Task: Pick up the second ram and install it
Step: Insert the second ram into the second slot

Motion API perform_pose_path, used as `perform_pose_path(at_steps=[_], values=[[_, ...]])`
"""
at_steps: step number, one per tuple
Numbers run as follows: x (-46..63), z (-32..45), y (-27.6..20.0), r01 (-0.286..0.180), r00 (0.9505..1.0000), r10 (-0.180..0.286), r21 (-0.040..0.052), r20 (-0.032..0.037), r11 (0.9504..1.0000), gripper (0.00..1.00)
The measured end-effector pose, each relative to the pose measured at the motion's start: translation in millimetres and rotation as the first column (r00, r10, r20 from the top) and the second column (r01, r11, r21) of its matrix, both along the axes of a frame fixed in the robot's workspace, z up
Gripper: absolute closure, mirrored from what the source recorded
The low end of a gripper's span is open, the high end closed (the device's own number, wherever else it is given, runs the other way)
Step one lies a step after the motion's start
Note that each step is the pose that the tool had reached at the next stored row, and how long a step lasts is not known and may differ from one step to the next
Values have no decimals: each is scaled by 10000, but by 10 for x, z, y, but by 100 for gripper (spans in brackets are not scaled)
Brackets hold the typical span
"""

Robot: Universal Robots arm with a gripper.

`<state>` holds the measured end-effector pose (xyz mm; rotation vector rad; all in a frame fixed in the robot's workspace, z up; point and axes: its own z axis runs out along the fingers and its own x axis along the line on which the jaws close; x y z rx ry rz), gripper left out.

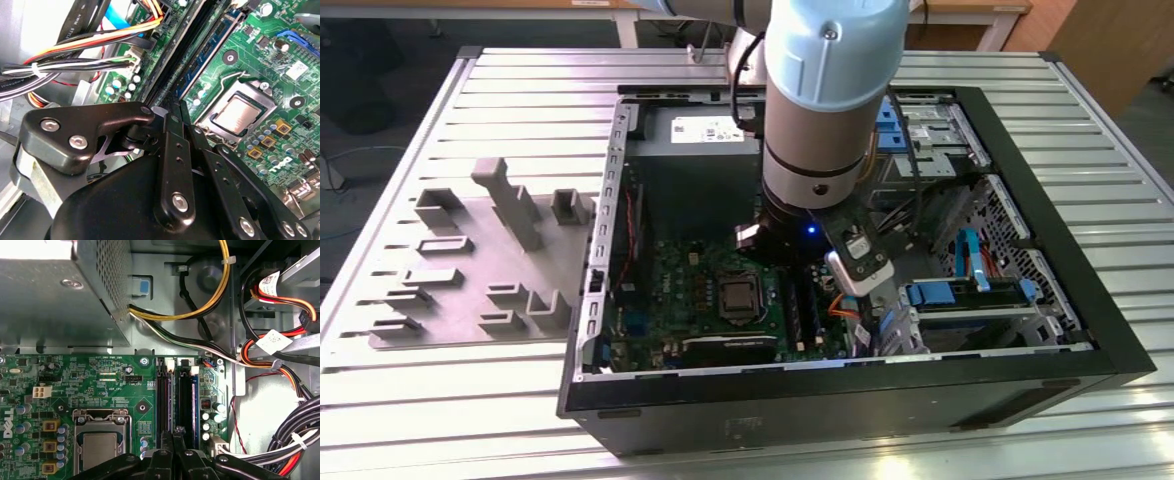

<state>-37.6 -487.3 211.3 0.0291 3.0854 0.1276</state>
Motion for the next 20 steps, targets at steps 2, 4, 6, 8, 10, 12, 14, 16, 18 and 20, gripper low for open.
perform_pose_path(at_steps=[2, 4, 6, 8, 10, 12, 14, 16, 18, 20], values=[[0, 0, 0, 0, 10000, 0, 0, 0, 10000, 88], [0, 0, 0, 0, 10000, 0, 0, 0, 10000, 88], [0, -3, 1, 0, 10000, 0, 6, 4, 10000, 87], [1, -8, 2, 0, 10000, 0, 14, 5, 10000, 81], [0, -3, 0, 0, 10000, 0, 2, 1, 10000, 81], [0, 0, 0, 0, 10000, 0, -1, 0, 10000, 81], [0, 33, 0, 0, 10000, 0, 0, 0, 10000, 81], [0, 87, 0, 1, 10000, -1, 1, 1, 10000, 81], [0, 151, 0, 0, 10000, 0, 2, 1, 10000, 81], [0, 223, 0, 0, 10000, 0, 1, 1, 10000, 81]])
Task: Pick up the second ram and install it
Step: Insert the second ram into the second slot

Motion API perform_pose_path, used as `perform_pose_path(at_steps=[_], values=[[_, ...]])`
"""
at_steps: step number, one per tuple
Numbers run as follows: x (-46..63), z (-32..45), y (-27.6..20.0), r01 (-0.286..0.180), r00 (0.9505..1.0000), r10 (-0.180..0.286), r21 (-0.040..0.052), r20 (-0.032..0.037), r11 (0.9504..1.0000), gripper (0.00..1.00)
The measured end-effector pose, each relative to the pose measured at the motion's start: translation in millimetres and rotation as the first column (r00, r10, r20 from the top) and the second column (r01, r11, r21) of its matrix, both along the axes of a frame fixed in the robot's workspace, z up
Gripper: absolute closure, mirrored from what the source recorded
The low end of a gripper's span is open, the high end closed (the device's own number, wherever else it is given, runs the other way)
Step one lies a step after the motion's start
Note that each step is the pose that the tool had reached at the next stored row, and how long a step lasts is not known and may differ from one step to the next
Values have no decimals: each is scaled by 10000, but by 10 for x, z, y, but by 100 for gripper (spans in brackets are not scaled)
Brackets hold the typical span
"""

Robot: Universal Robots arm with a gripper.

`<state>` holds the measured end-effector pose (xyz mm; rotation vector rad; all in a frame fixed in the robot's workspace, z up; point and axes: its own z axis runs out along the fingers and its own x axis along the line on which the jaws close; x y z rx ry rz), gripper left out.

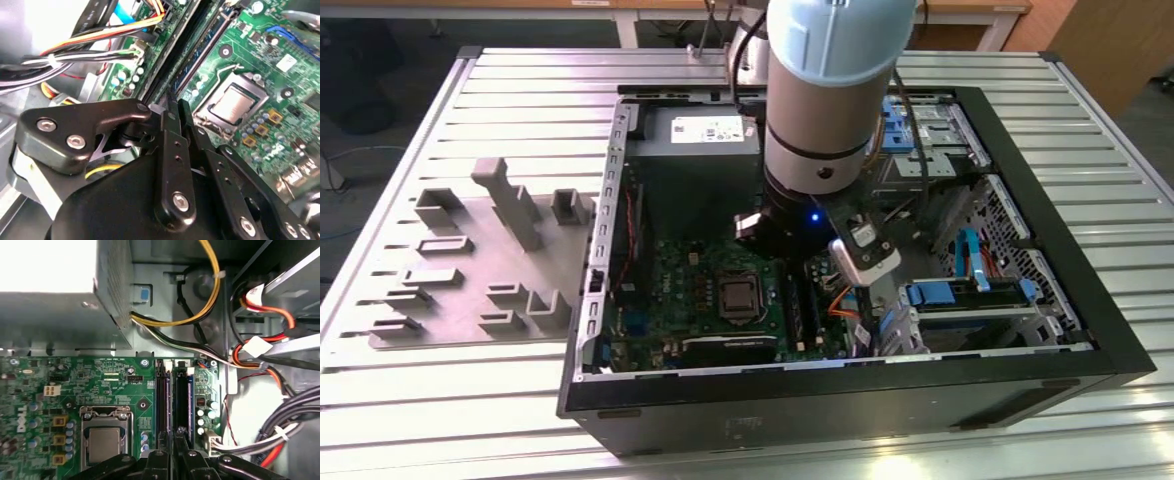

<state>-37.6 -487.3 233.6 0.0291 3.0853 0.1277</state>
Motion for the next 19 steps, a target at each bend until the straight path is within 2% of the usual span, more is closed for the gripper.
perform_pose_path(at_steps=[4, 11, 13, 14, 19], values=[[0, 131, 0, 0, 10000, 0, 0, 0, 10000, 81], [0, 136, 0, 0, 10000, 0, -2, 0, 10000, 81], [0, 136, 0, 0, 10000, 0, -2, 0, 10000, 82], [0, 136, 0, 0, 10000, 0, -3, 0, 10000, 89], [0, 136, 0, 0, 10000, 0, -4, 0, 10000, 89]])
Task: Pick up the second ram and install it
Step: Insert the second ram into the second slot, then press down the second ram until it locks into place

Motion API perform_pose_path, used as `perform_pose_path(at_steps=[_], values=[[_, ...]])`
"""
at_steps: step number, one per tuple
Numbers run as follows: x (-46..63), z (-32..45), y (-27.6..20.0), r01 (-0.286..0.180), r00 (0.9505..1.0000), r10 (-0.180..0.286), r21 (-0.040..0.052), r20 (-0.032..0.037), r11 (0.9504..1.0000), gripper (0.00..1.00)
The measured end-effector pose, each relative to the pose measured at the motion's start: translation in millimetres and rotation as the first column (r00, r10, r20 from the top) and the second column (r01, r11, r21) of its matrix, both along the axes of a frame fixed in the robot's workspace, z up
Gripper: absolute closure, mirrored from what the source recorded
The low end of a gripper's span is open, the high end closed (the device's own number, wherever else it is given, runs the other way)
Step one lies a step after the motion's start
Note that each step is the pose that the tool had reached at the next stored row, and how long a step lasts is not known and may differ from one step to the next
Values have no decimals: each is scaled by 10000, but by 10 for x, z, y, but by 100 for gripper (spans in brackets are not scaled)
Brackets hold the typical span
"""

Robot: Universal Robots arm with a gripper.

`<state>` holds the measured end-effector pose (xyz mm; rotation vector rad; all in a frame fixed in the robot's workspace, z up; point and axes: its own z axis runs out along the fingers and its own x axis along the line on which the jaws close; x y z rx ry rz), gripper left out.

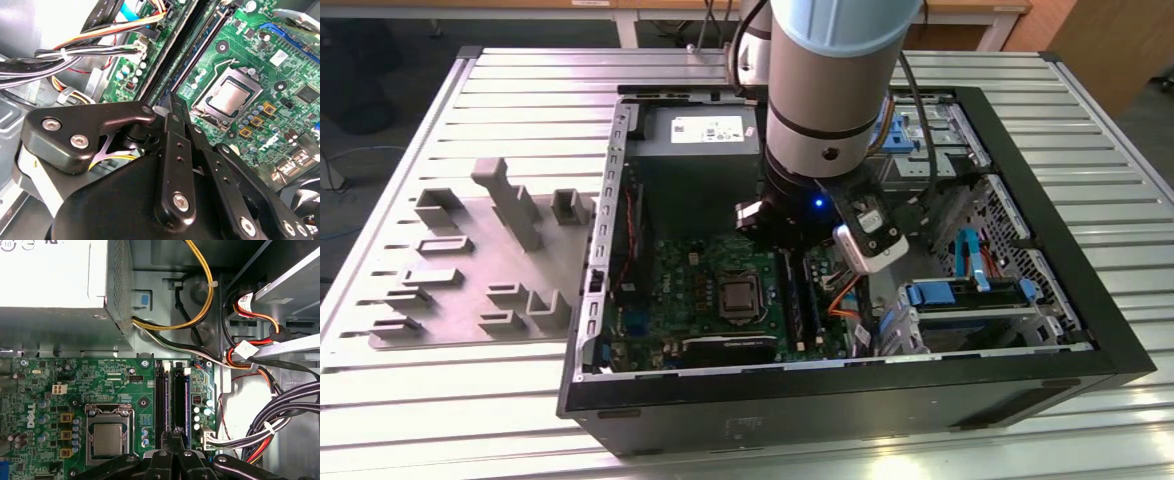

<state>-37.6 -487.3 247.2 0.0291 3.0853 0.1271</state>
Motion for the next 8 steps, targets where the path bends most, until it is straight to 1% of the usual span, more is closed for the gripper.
perform_pose_path(at_steps=[8], values=[[0, 0, 0, 0, 10000, 0, -8, 0, 10000, 89]])
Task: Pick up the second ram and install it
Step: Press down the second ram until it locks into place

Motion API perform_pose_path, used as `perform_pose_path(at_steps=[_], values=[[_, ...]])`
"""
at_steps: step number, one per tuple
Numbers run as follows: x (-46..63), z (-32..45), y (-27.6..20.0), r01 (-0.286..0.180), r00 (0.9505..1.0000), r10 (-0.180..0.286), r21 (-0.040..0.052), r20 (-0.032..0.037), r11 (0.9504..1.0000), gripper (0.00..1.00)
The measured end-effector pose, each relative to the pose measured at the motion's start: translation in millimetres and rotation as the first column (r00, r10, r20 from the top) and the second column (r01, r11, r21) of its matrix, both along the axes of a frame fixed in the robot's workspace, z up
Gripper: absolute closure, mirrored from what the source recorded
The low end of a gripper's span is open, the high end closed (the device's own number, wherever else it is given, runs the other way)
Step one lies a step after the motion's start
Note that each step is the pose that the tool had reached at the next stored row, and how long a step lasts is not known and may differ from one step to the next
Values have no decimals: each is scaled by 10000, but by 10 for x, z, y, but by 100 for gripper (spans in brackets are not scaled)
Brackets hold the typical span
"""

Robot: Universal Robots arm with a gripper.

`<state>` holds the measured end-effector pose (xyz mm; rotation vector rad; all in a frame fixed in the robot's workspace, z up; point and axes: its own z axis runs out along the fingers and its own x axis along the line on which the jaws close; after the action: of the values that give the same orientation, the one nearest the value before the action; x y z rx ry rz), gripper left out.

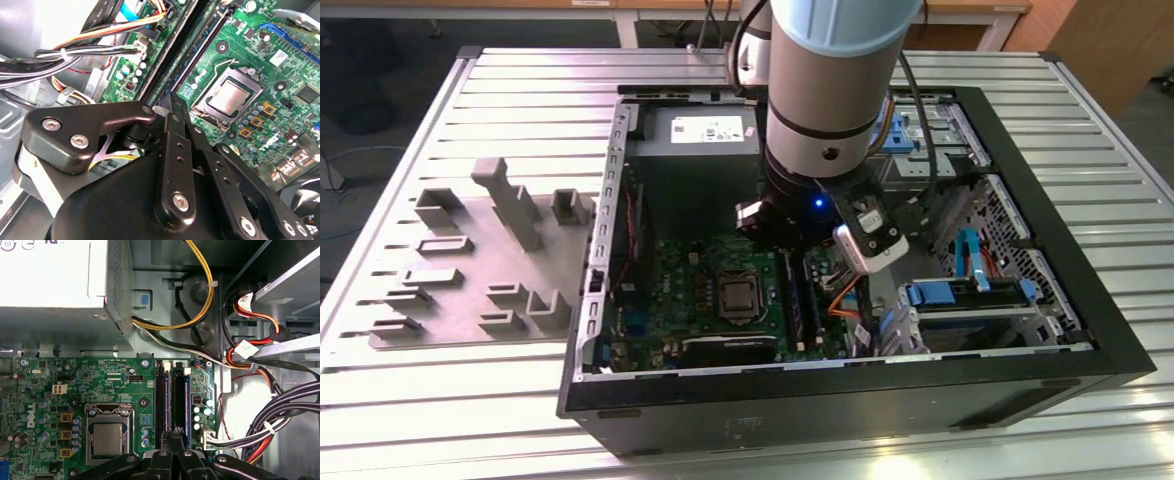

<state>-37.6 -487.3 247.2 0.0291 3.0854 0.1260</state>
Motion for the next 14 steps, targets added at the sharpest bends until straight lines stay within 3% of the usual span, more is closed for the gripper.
perform_pose_path(at_steps=[5, 14], values=[[-1, 0, 15, 1, 10000, -1, -2, 0, 10000, 89], [0, -5, 154, 0, 10000, 0, -1, 0, 10000, 89]])
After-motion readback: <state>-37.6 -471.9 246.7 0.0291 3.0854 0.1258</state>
